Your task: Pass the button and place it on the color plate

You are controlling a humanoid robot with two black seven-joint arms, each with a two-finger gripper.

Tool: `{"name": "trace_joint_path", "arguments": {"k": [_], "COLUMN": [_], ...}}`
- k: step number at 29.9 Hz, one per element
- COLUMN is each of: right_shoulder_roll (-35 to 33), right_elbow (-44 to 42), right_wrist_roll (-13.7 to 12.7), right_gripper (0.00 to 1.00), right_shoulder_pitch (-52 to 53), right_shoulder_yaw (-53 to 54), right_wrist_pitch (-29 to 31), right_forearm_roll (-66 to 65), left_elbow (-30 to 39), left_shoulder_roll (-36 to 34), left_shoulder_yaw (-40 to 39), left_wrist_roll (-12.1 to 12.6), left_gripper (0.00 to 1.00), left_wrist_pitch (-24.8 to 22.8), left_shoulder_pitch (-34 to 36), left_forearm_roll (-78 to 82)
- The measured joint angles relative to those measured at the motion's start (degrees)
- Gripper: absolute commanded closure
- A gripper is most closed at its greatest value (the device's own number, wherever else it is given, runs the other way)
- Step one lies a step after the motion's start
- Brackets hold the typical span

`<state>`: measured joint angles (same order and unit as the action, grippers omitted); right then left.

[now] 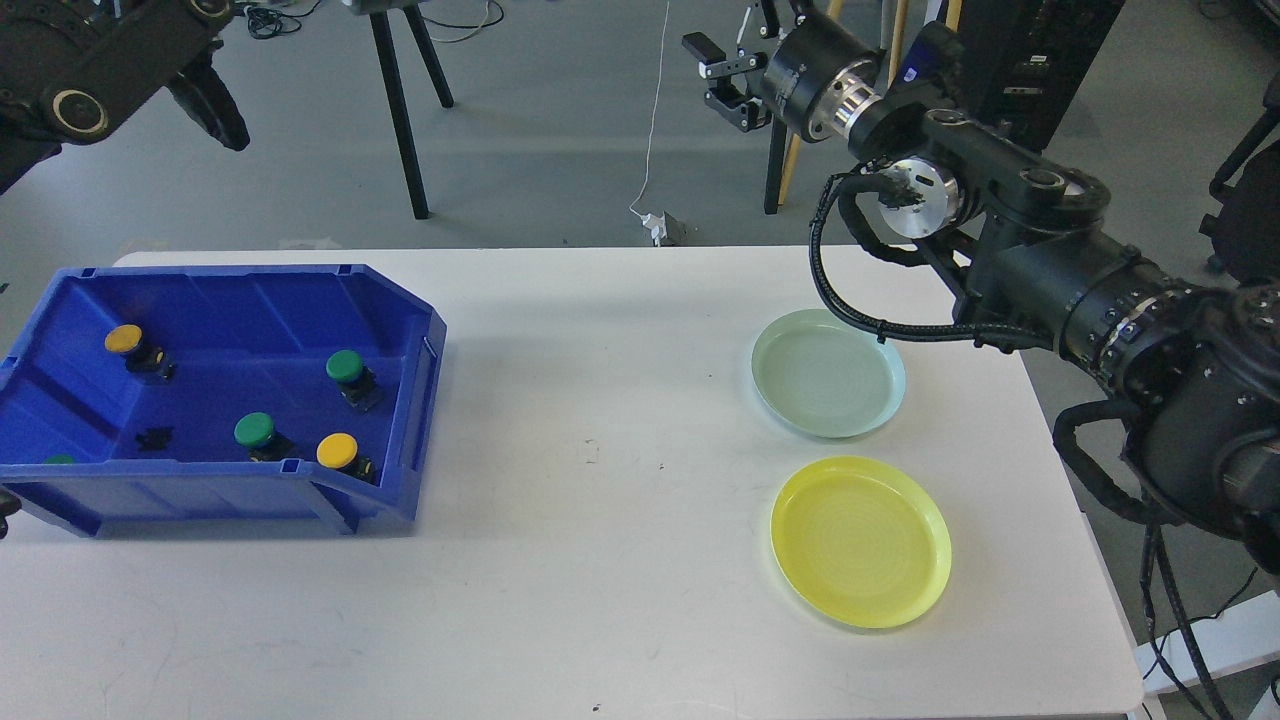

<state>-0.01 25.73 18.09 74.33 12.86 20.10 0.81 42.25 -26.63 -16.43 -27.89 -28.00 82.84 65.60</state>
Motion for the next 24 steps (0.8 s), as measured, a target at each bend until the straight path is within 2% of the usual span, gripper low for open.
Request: {"name": "trace_joint_path", "arguments": {"k": [5,10,24], "right_shoulder_roll": [-0.1,0.1,0.0], "right_elbow": [8.4,13.0,13.1], "right_wrist_roll": [-0.1,-0.2,0.1], "right_gripper": [0.01,0.01,0.01], "right_shoulder_pitch": [-0.1,-0.1,-2.1], "right_shoulder_yaw": [-0.2,-0.2,0.1], "right_wrist_pitch": [-2.1,-3.4,-3.7], "right_forearm_roll": [-0.2,-0.4,-0.3], "left_elbow": [0.1,0.2,0.3], "left_shoulder_roll": [-0.2,-0.4,-1.5], "left_shoulder_yaw": [-0.1,-0.1,0.0], "left_wrist_roll": [-0.1,-0.1,-0.2], "left_gripper": [0.74,0.74,0.78], "left_wrist_pitch": [0.1,0.1,-0.3], "left_shoulder_pitch": [-0.2,-0.7,-0.5], "left_forearm_roll": [1.8,2.5,2.6]}}
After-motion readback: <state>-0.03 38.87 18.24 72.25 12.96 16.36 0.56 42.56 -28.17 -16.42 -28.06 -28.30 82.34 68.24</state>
